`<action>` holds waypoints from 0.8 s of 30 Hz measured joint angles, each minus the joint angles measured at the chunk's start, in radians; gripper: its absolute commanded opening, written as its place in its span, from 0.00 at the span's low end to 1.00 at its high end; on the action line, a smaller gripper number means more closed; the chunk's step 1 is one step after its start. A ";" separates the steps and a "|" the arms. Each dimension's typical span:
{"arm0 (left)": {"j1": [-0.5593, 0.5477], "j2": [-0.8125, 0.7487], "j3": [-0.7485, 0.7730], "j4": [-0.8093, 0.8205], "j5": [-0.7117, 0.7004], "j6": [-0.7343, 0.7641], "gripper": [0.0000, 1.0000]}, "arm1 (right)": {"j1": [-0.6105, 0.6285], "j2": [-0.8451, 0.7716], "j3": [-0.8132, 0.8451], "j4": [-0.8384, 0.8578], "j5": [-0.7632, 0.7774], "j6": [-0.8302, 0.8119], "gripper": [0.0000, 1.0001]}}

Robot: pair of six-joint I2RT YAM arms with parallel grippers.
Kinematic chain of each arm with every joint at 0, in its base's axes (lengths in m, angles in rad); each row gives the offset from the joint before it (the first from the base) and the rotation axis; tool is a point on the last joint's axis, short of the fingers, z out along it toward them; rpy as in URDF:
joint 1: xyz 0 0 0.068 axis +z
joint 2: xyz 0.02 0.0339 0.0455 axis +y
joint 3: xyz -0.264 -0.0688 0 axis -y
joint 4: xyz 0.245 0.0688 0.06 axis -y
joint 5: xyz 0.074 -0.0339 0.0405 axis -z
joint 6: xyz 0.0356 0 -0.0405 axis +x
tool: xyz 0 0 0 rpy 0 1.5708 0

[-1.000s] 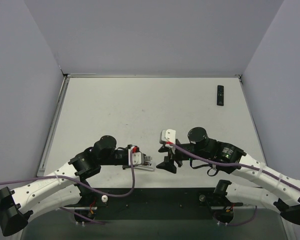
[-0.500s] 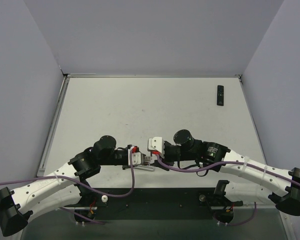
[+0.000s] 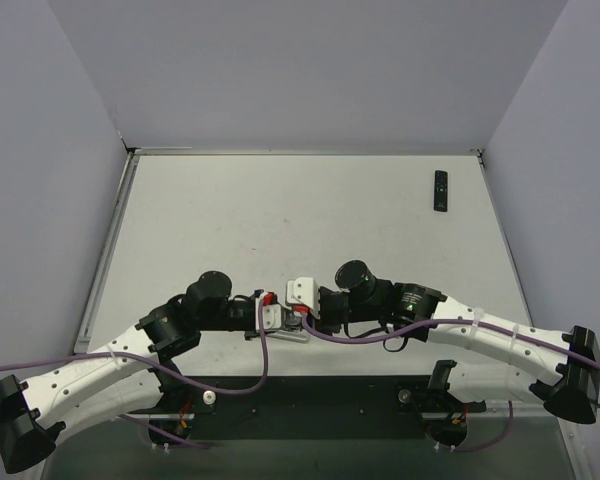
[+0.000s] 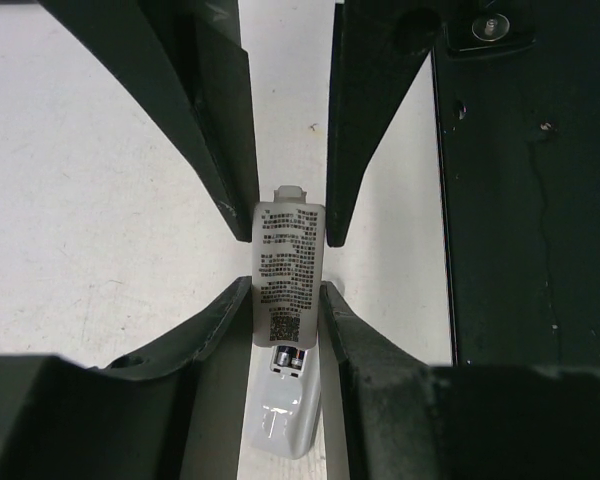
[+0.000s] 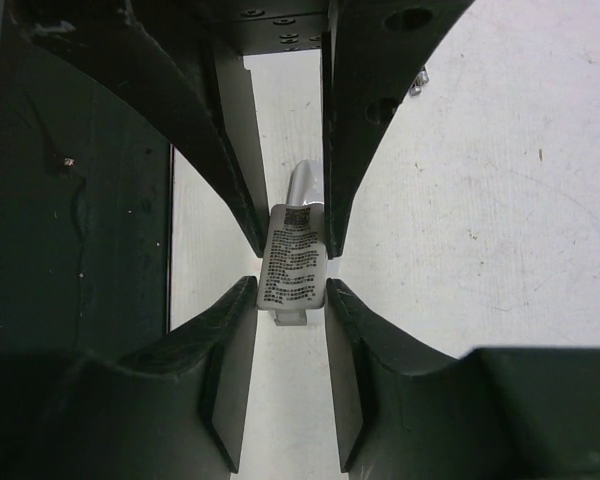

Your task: Load the batteries into the remote control

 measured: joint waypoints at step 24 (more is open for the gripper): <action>0.016 -0.045 0.000 0.007 -0.245 -0.365 0.79 | -0.005 0.000 -0.260 0.170 0.153 0.130 0.00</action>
